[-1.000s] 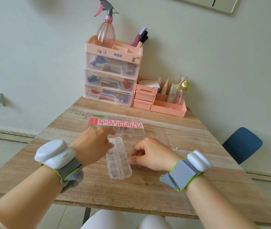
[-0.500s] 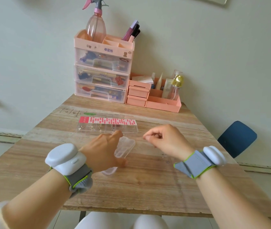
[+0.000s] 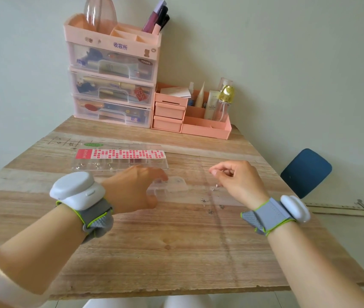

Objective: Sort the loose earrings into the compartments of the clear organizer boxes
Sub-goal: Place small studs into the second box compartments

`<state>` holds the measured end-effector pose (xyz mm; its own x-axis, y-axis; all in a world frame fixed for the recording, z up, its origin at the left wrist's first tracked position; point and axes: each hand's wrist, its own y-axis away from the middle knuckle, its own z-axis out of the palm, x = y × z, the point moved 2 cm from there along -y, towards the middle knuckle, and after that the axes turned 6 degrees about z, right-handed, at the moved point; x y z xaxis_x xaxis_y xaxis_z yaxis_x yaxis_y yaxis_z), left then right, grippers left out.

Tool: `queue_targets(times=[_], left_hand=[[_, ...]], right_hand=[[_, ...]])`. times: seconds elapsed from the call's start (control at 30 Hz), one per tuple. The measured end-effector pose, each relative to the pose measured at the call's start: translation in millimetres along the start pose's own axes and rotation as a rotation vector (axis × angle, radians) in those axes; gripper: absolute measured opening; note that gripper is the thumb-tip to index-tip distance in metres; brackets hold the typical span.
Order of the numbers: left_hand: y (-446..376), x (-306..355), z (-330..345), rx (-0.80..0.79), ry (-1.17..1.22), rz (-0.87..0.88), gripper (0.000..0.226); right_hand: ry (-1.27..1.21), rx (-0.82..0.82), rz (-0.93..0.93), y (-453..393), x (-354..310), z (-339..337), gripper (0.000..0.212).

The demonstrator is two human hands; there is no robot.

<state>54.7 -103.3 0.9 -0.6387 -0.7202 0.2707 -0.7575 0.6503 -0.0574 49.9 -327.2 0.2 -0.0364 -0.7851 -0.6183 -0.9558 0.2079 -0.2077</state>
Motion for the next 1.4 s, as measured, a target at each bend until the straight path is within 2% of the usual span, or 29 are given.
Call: queue_targets(times=[0.2, 0.4, 0.6, 0.8, 0.9, 1.0, 1.17, 1.4], left_hand=[[-1, 4, -7, 0.101, 0.01, 0.048, 0.045], [-31, 14, -12, 0.281, 0.174, 0.064, 0.028], [-49, 15, -1, 0.375, 0.175, 0.041, 0.024], [-47, 13, 3, 0.462, 0.181, 0.04, 0.023], [-44, 13, 3, 0.492, 0.194, 0.059, 0.021], [-40, 13, 2, 0.523, 0.223, 0.086, 0.016], [-40, 18, 5, 0.51, 0.297, 0.119, 0.014], [-42, 25, 8, 0.56, 0.307, 0.253, 0.022]], right_hand=[[-0.013, 0.074, 0.008, -11, 13, -9, 0.011], [0.007, 0.016, 0.008, -18, 22, -7, 0.005], [0.077, -0.132, 0.007, -13, 32, -3, 0.005], [0.176, -0.154, 0.013, -13, 34, -1, 0.017], [0.22, -0.112, -0.03, -11, 33, 1, 0.011], [0.011, -0.045, -0.143, -8, 23, 1, 0.006], [-0.547, -0.2, -0.195, 1, 1, 4, 0.017], [-0.797, -0.296, -0.109, 5, -6, 9, 0.02]])
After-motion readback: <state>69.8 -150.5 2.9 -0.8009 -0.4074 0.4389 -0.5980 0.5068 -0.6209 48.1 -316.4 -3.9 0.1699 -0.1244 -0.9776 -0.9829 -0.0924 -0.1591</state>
